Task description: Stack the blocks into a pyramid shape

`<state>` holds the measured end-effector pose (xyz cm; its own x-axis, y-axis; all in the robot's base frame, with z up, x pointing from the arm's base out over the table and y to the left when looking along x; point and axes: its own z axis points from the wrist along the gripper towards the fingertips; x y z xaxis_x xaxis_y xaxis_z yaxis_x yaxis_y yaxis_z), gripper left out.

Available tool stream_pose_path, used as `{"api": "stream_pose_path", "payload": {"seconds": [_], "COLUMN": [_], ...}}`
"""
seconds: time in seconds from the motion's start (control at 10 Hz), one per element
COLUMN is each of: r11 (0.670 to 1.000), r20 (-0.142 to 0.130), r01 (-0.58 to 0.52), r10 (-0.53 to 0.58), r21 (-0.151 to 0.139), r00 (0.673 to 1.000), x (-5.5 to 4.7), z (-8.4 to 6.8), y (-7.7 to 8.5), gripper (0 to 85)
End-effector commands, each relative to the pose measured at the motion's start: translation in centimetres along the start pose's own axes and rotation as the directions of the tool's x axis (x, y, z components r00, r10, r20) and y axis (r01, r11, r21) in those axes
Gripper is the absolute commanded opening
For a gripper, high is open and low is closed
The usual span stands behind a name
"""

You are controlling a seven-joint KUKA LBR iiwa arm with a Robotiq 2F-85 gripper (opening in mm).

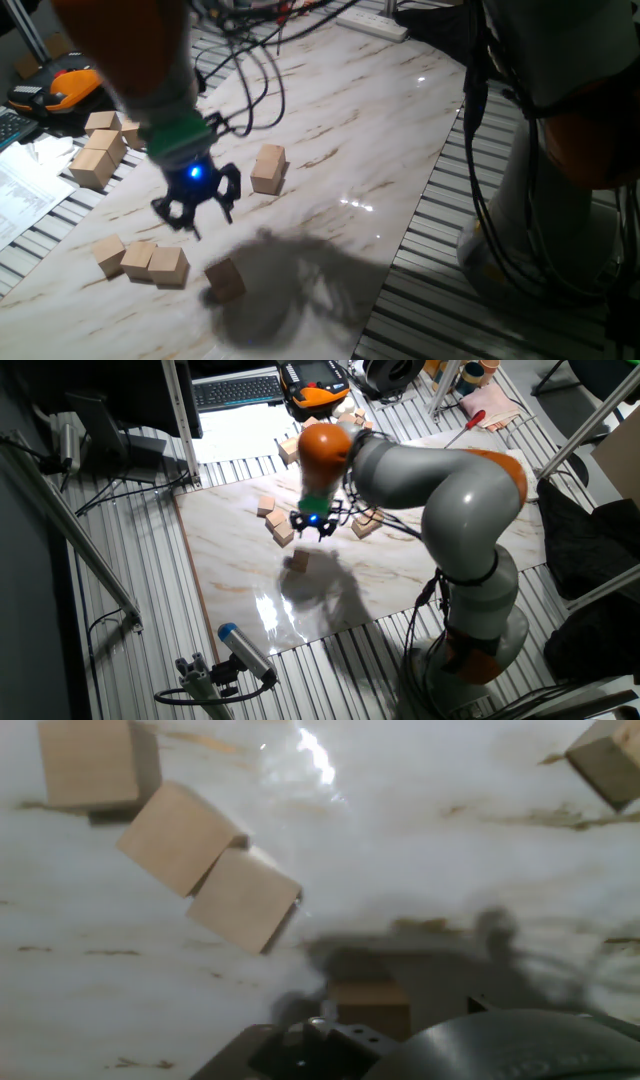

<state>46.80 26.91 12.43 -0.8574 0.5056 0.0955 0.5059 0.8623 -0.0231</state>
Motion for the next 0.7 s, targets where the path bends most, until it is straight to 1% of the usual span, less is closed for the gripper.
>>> {"api": "stream_pose_path", "payload": {"seconds": [0.0, 0.2, 0.3, 0.5, 0.6], "r11": [1.0, 1.0, 1.0, 1.0, 1.0], "r20": [0.008, 0.013, 0.018, 0.021, 0.027], "r01": [-0.001, -0.007, -0.004, -0.004, -0.001], "r10": [0.001, 0.007, 0.004, 0.004, 0.001], "r21": [0.008, 0.001, 0.006, 0.002, 0.0], "r00": [1.0, 1.0, 1.0, 1.0, 1.0], "x": [0.5, 0.9, 1.0, 1.1, 1.1], "z": [0.4, 1.3, 1.7, 2.5, 3.1], "y": [0.6, 0.8, 0.9, 1.1, 1.0], "gripper": [68.0, 68.0, 68.0, 68.0, 68.0]}}
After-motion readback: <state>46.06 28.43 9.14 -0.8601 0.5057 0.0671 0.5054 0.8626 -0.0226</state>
